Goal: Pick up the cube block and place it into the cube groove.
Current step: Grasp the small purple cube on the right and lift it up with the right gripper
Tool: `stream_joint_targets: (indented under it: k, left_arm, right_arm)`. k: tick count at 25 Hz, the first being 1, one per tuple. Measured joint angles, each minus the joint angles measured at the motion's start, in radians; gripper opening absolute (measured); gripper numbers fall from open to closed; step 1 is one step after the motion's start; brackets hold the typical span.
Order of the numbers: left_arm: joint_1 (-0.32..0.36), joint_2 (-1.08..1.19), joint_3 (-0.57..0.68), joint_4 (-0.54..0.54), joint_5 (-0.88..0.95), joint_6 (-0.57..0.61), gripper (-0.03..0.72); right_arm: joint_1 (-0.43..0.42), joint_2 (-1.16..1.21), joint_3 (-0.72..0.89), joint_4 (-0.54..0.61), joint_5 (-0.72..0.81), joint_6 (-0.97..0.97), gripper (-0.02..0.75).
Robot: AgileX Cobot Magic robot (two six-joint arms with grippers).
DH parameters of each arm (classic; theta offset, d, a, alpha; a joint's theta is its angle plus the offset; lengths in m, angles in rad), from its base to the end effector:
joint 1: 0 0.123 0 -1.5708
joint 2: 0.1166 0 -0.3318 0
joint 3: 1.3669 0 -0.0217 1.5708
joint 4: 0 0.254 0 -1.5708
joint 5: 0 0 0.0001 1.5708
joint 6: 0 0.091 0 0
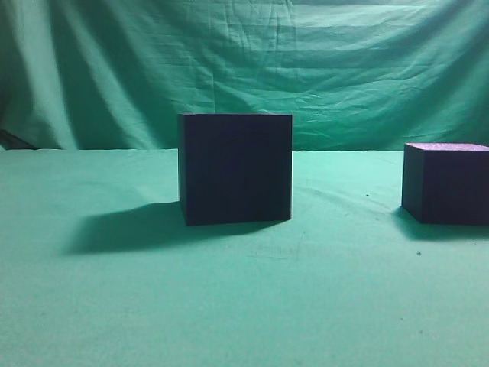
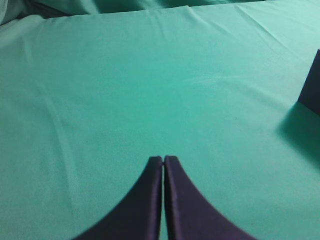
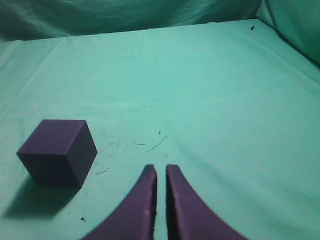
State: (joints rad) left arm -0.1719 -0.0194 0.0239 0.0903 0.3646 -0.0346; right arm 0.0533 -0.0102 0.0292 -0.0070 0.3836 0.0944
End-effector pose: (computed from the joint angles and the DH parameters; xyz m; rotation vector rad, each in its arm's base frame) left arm 0.0089 0.0014 0.1726 0.1825 1.8424 -0.0553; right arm 0.0085 0.0002 0.1689 0.0344 1.8869 0.0941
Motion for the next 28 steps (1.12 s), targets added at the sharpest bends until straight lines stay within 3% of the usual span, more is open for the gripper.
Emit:
stream_joint_targets:
  k: [22,25,28]
  left_arm:
    - [0.000,0.000,0.000,0.000,0.000,0.000,0.000]
    - [0.000,0.000,0.000,0.000,0.000,0.000,0.000]
    - [0.000,0.000,0.000,0.000,0.000,0.000,0.000]
  right_arm:
    - [0.000,0.000,0.000,0.000,-0.002,0.000,0.000]
    - [0.000,0.000,0.000,0.047,-0.085,0.010,0.000]
    - [0.000,0.000,0.000,0.134,-0.269,0.020,0.000]
